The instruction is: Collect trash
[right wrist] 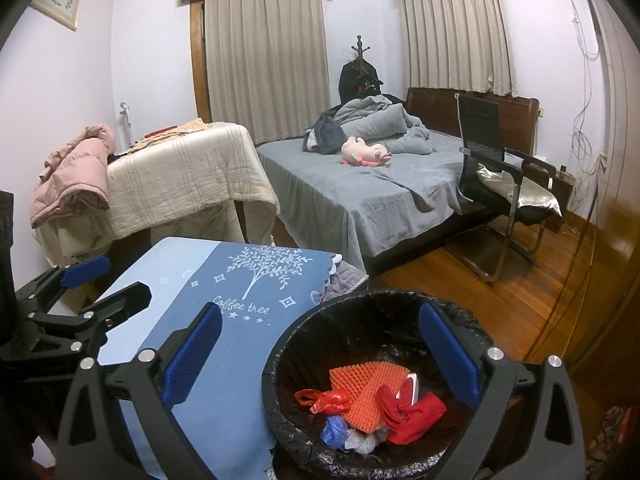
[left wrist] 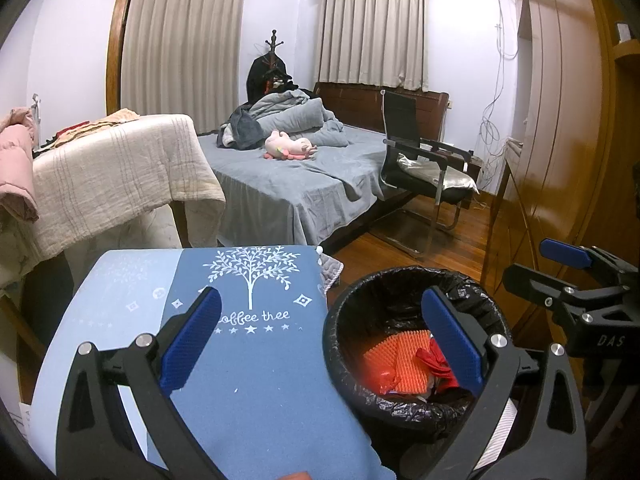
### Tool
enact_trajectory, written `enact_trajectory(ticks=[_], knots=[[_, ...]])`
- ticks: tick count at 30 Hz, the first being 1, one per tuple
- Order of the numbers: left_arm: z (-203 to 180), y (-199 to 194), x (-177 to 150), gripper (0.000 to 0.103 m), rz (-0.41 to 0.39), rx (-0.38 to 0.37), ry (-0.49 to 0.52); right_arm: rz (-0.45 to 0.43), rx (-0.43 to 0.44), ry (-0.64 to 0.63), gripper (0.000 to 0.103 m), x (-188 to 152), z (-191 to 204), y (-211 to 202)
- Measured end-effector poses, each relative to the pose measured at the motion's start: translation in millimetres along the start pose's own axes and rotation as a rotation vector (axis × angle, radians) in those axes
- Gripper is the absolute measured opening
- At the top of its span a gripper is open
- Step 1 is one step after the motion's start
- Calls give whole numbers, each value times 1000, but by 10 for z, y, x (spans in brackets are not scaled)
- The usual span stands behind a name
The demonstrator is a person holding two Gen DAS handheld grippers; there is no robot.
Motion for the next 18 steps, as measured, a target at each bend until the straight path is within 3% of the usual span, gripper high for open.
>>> enact_trajectory(ticks=[18], knots=[[7,0,5,97,0,-1,0,1,-1,1,97,2,15,3]])
Point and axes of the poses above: each gripper's, at about its wrist camera, not at the fingertips, and y roughly the way its jaws point, z to its left, x to its top, the point moved 10 cm from there along y, roughly the way its jaws point, and after that the axes turned 1 degree about y, right-handed, at the moved point
